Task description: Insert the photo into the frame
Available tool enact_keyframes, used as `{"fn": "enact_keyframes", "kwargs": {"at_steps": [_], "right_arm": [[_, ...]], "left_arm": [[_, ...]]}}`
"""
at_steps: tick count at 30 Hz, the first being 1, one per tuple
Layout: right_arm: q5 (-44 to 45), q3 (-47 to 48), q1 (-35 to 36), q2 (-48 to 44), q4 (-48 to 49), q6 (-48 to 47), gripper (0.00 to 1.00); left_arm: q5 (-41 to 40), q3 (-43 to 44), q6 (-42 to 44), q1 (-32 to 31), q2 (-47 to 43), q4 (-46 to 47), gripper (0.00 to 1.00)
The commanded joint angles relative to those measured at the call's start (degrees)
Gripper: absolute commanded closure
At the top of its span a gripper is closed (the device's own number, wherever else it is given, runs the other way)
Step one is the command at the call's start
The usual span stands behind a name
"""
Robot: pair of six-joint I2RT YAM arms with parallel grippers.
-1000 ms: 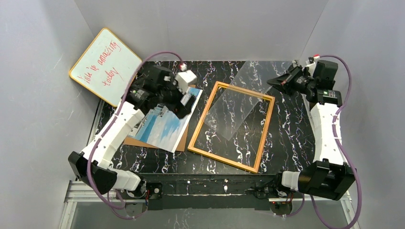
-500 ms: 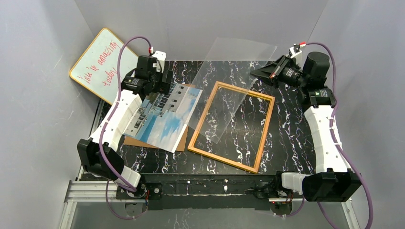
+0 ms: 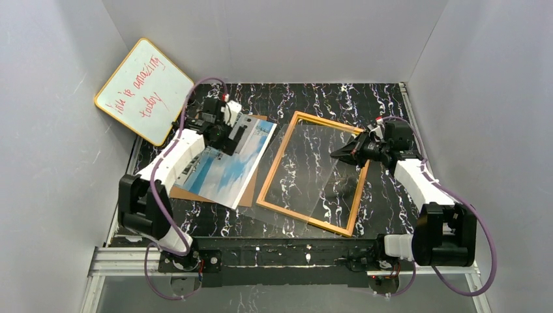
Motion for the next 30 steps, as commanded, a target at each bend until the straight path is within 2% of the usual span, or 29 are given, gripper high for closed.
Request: {"fn": "enact_keyframes", "kwargs": {"at_steps": [1, 2, 4, 6, 15, 19, 24, 28, 30], "right_arm": [[-0.3, 0.0, -0.2, 2.2, 2.2, -11.1, 0.93], [-0.1, 0.1, -0.3, 3.4, 1.5, -12.3, 0.9], [2.2, 1.2, -0.2, 6.1, -1.3, -14.7, 0.77], [4.9, 2.1, -0.3, 8.8, -3.2, -16.9, 0.71], [16.5, 6.6, -0.4, 12.5, -10.8, -19.4, 0.03], [21.5, 7.9, -0.2, 11.0, -16.4, -19.9, 0.01], [26.8, 4.9, 1.3, 6.5, -18.9, -19.9, 0.01], [20.7, 0.4, 1.6, 2.2, -19.4, -19.0, 0.01], [20.5, -3.1, 2.6, -2.2, -17.9, -16.7, 0.01]], "left_arm": [[0.4, -5.0, 6.5, -2.6, 2.6, 1.2, 0.02], [-0.1, -5.9, 7.2, -3.4, 3.0, 1.8, 0.02], [-1.1, -6.8, 8.3, -5.2, 3.6, 2.4, 0.02], [-2.7, -7.3, 8.9, -7.1, 4.1, 2.9, 0.02], [-5.4, -9.4, 9.6, -9.3, 5.2, 4.5, 0.02], [-5.9, -10.1, 9.6, -9.3, 4.6, 4.7, 0.02], [-5.4, -9.8, 9.0, -9.3, 3.9, 4.2, 0.02], [-6.1, -9.2, 8.7, -9.3, 4.1, 4.0, 0.02], [-6.1, -9.0, 8.4, -9.3, 4.4, 4.0, 0.02]]}}
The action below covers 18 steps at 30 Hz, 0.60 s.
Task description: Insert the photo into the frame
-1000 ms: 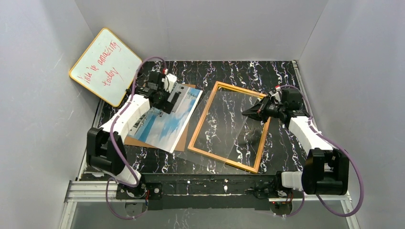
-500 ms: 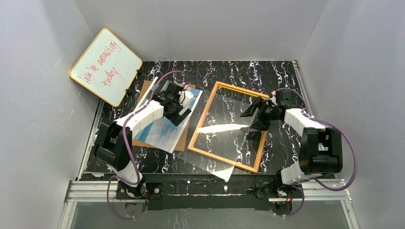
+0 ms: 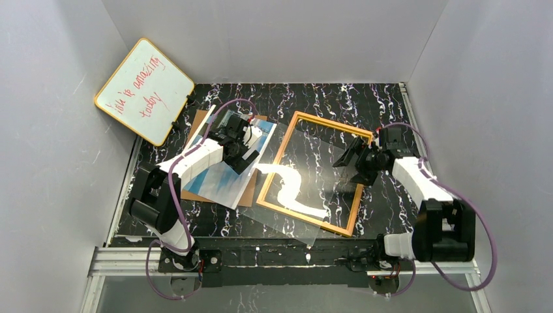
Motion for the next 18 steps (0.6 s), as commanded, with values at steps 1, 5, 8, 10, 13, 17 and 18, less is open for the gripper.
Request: {"fn": "enact_keyframes", "kwargs": {"at_steps": [1, 5, 8, 10, 13, 17, 18], "right_arm": [[-1.7, -6.3, 1.9, -8.1, -0.4, 3.1, 0.01], [-3.3, -10.8, 2.8, -10.7, -0.7, 5.8, 0.01], [-5.0, -14.9, 4.4, -11.9, 2.3, 8.7, 0.02], [-4.9, -16.7, 5.9, -12.2, 3.9, 10.2, 0.05], [-4.3, -18.5, 8.0, -11.2, 5.0, 11.6, 0.11], [-6.8, -21.9, 9.8, -10.1, 11.5, 15.1, 0.17], [-7.1, -22.6, 10.2, -9.6, 13.2, 15.8, 0.19]], "left_arm": [[-1.1, 0.8, -0.7, 0.1, -1.0, -1.0, 0.02], [-1.4, 0.4, -1.1, 0.1, 0.1, -0.5, 0.02], [-1.3, 0.1, -1.5, 0.1, 0.6, 0.1, 0.02], [-1.3, 0.0, -1.8, 0.1, 0.8, 0.5, 0.02], [-1.5, 0.0, -1.7, 0.1, 1.1, 0.7, 0.02], [-2.0, -0.6, -1.2, 0.1, 1.4, 1.2, 0.02], [-2.0, -0.6, -1.3, 0.1, 1.5, 1.2, 0.02]]}}
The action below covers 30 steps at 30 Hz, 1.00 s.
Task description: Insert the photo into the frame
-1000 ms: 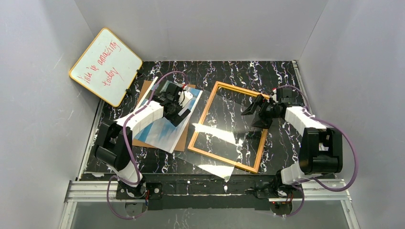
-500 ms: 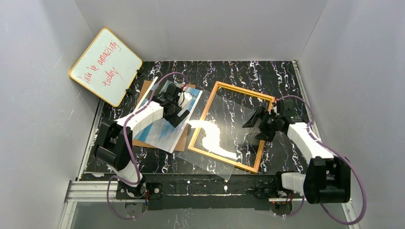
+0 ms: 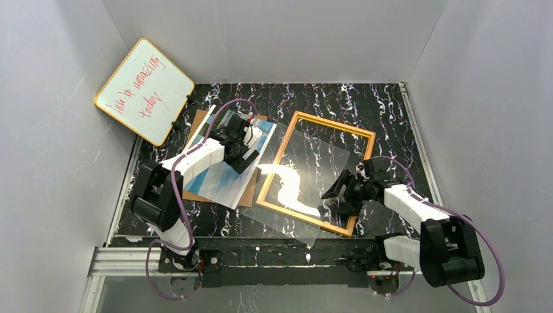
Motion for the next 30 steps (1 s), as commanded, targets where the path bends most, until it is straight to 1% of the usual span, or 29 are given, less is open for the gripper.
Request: {"fn": "enact_keyframes", "kwargs": {"at_steps": [1, 7, 10, 15, 22, 26, 30], "right_arm": [[-3.0, -3.0, 1.6, 1.6, 9.9, 4.9, 0.2], [-3.8, -8.2, 2.7, 3.6, 19.5, 8.1, 0.25], [-2.2, -10.0, 3.3, 3.3, 24.0, 9.9, 0.26], [-0.1, -13.3, 5.0, 3.7, 32.4, 13.9, 0.28], [4.1, -21.0, 6.3, -1.3, 46.4, 20.4, 0.32], [5.8, -23.0, 6.8, -3.7, 52.7, 22.6, 0.35], [5.6, -23.4, 8.0, -3.2, 61.2, 24.6, 0.39]], "left_arm": [[-1.1, -0.7, -0.3, 0.1, 0.2, 0.4, 0.02], [-1.3, -1.5, 0.0, 0.1, 0.5, 1.1, 0.02], [-2.1, -2.8, 0.4, 0.1, 1.3, 3.0, 0.02], [-1.8, -2.9, -0.2, 0.1, 5.1, 4.4, 0.02], [2.1, -2.4, -0.7, 0.0, 6.2, 4.4, 0.02], [2.6, -2.5, 0.2, -0.3, 6.5, 4.1, 0.02], [2.5, -2.9, 0.7, -0.4, 7.1, 4.0, 0.02]]}}
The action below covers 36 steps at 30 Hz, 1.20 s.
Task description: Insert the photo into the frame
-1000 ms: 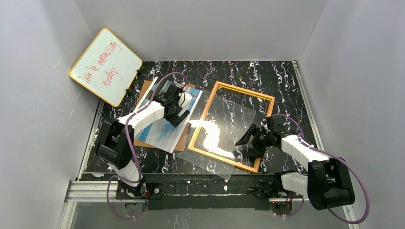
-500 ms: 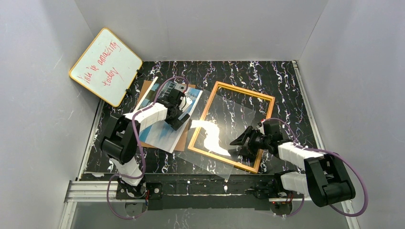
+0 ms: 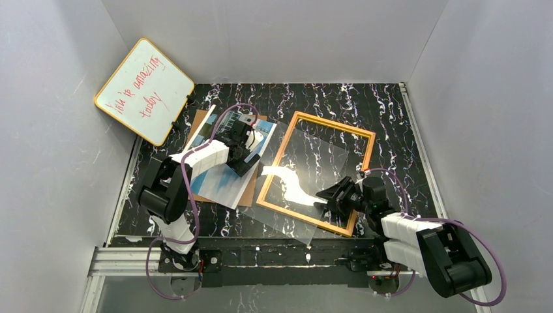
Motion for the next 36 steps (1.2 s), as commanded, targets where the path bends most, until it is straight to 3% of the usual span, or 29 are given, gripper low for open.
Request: {"fn": "enact_keyframes", "kwargs": {"at_steps": [1, 6, 12, 14, 18, 20, 27, 31, 36], "right_arm": [[2.8, -0.2, 1.5, 0.6, 12.7, 2.3, 0.4], [0.0, 3.6, 3.2, 6.2, 16.8, 1.3, 0.45], [3.9, 6.1, 6.4, 9.1, 17.1, -0.2, 0.53], [4.6, 6.5, 6.7, 8.9, 17.2, -0.5, 0.62], [6.4, 7.9, 6.7, 6.2, 14.0, -2.8, 0.9], [8.4, 10.4, 6.8, 3.1, 6.6, -5.8, 0.99], [22.3, 25.0, 6.6, -5.8, -33.3, -22.4, 0.99], [22.8, 29.2, 6.3, -4.4, -42.6, -27.6, 0.99], [20.6, 31.5, 5.9, 0.2, -46.9, -30.5, 0.99]], "left_arm": [[2.2, -0.8, 0.3, -0.4, 2.2, -1.7, 0.02], [1.5, -0.9, 0.6, -0.9, 2.5, -1.6, 0.02], [1.9, -1.2, 1.1, -1.3, 1.7, -1.7, 0.02], [1.9, -1.3, 1.3, -1.4, 1.7, -1.9, 0.02], [1.8, -1.3, 1.6, -1.4, 1.5, -2.0, 0.02], [0.7, -0.5, 1.6, -1.4, 1.2, -2.4, 0.02], [-0.5, 7.9, 1.0, 0.7, 0.1, -8.5, 0.02], [-0.8, 10.4, 0.9, 0.9, -0.4, -10.7, 0.02], [-0.4, 10.9, 0.8, 0.9, -1.3, -11.3, 0.02]]}}
